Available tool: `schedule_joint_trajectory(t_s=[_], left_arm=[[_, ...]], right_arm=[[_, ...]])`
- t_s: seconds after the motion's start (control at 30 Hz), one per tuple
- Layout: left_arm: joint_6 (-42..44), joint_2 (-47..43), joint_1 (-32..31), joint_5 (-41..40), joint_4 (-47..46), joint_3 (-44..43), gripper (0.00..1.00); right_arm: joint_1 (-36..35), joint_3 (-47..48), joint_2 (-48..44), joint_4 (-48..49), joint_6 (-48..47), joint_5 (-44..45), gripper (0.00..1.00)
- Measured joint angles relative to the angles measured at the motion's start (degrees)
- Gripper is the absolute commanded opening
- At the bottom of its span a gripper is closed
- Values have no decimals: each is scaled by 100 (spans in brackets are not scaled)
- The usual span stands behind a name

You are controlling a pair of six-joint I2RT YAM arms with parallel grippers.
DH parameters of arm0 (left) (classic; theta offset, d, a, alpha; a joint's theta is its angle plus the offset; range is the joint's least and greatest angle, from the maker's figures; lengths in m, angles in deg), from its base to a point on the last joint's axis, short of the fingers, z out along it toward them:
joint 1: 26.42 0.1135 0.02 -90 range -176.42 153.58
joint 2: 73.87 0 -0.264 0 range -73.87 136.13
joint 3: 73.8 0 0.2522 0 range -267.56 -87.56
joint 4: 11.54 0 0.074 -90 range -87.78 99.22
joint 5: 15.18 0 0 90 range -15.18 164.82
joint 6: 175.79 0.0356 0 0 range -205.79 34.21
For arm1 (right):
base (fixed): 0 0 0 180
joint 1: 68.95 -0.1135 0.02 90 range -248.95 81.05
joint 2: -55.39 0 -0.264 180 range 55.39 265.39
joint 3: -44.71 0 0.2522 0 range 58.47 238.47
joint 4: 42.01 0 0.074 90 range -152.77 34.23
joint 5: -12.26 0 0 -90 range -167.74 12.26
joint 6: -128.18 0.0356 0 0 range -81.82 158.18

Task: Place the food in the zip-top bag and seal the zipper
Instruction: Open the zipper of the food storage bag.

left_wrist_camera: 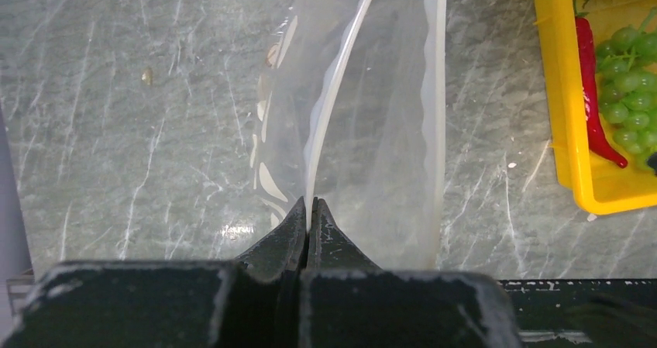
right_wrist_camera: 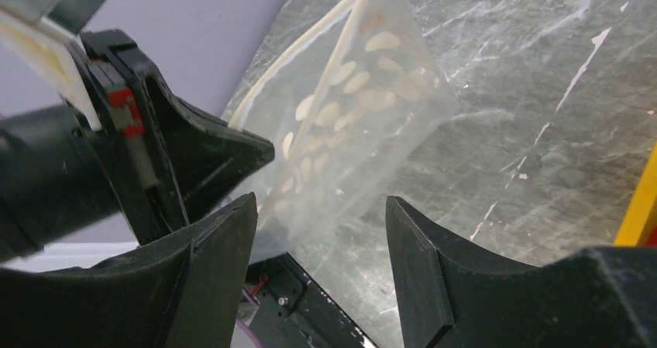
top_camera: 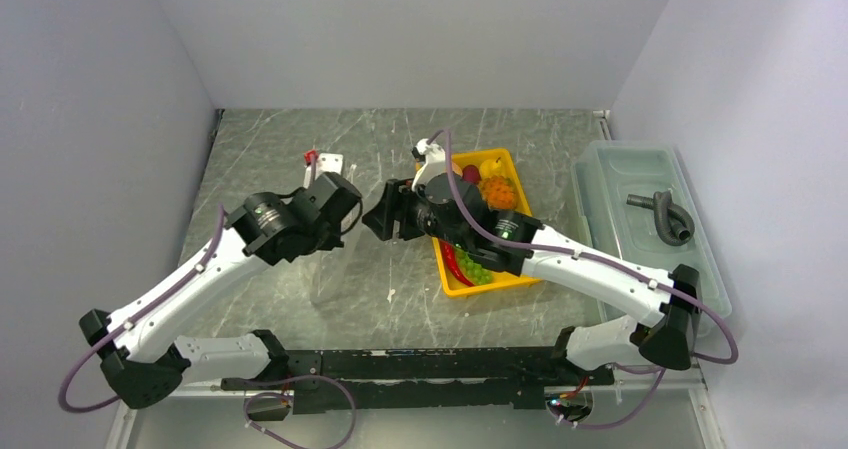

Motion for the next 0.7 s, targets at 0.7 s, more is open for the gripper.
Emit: schedule_joint_trajectory(t_s=[0.7], left_arm=[[-789, 557, -918, -990, 516, -459, 0]], right_arm=[[-46, 122, 667, 153, 592, 181, 66]])
